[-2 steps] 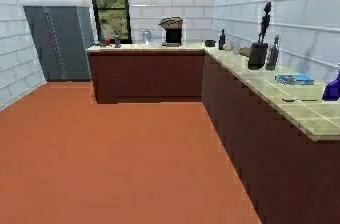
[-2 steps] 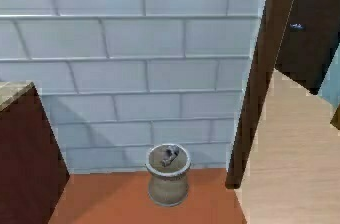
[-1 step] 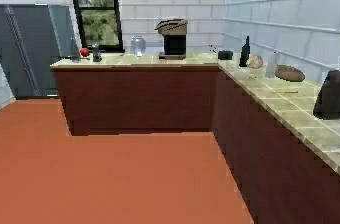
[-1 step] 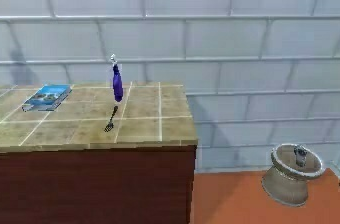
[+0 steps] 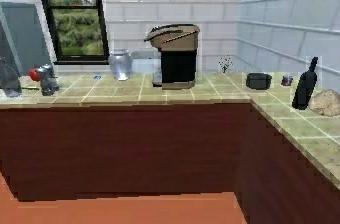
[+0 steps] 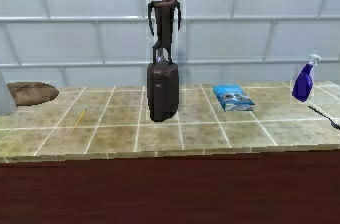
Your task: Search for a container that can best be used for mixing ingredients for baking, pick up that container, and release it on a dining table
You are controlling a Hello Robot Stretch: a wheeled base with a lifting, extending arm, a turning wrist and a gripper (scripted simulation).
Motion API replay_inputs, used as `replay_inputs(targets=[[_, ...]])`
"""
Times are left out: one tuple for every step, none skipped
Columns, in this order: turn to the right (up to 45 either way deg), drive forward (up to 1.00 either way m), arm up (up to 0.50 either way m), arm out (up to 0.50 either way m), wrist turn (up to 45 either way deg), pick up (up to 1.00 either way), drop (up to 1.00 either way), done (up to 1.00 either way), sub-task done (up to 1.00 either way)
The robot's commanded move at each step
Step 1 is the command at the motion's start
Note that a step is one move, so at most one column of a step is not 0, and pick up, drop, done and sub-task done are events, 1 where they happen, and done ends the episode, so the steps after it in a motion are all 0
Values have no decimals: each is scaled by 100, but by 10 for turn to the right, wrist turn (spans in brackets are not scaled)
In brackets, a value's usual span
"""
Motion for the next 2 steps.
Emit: replay_inputs(targets=[[-30,0,0,0,0,0,0,0,0],[0,75,0,0,0,0,0,0,0]])
